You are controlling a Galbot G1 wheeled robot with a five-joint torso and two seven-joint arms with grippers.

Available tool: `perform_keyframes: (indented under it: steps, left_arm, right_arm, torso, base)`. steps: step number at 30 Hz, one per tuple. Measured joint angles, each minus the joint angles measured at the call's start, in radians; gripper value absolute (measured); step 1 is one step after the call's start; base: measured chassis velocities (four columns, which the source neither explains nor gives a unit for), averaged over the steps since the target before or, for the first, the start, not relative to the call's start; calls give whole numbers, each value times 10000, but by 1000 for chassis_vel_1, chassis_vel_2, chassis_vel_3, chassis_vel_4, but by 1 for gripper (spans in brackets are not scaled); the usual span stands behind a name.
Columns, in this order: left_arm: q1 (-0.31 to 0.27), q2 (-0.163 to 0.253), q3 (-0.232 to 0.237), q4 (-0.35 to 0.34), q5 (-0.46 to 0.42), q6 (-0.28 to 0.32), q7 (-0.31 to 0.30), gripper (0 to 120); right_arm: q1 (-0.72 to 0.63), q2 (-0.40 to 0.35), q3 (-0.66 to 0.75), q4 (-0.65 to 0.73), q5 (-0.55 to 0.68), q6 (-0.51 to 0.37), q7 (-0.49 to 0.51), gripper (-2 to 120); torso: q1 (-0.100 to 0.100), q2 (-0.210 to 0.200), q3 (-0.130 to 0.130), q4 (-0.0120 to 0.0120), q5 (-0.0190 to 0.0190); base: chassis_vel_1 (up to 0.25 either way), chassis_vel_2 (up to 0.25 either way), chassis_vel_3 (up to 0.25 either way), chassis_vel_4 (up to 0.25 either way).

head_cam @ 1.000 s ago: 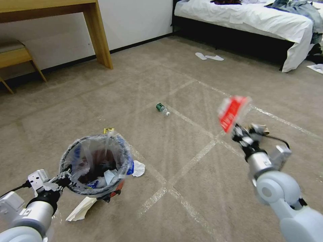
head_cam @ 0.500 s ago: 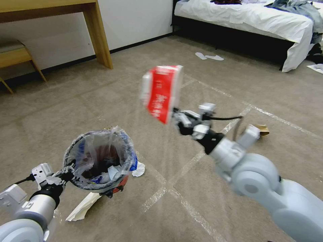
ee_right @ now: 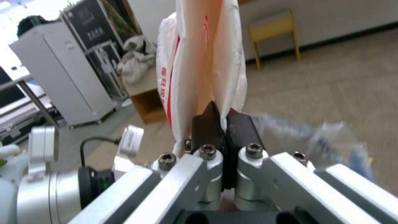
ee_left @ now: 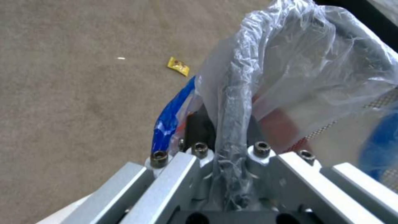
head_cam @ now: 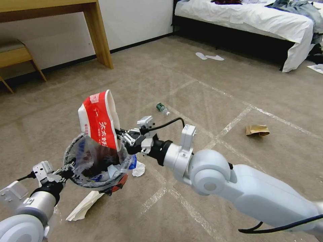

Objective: Pick up the trash bin and place the garbage on the floor into it.

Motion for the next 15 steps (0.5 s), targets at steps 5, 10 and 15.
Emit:
perform_keyframes:
  steps: [5, 10, 15]
  left_arm:
    - [-33, -58, 73, 5, 36, 12, -4, 2]
    - [-10, -45, 49, -11, 36, 14, -8, 2]
    - [129, -82, -14, -127, 50, 14, -10, 2]
  right_arm:
    - [-43, 27, -396, 37, 1, -290, 358, 0]
    - [-76, 64, -593, 10, -26, -401, 464, 0]
    - [-346, 88, -686, -3, -208, -480, 512, 0]
  torso:
    - [0, 0, 0, 0, 0]
    - [0, 0, 0, 1, 0]
    - [0, 0, 0, 2, 0]
  base:
    - [0, 0, 0, 0]
    - [0, 0, 0, 0]
    - [0, 0, 0, 0]
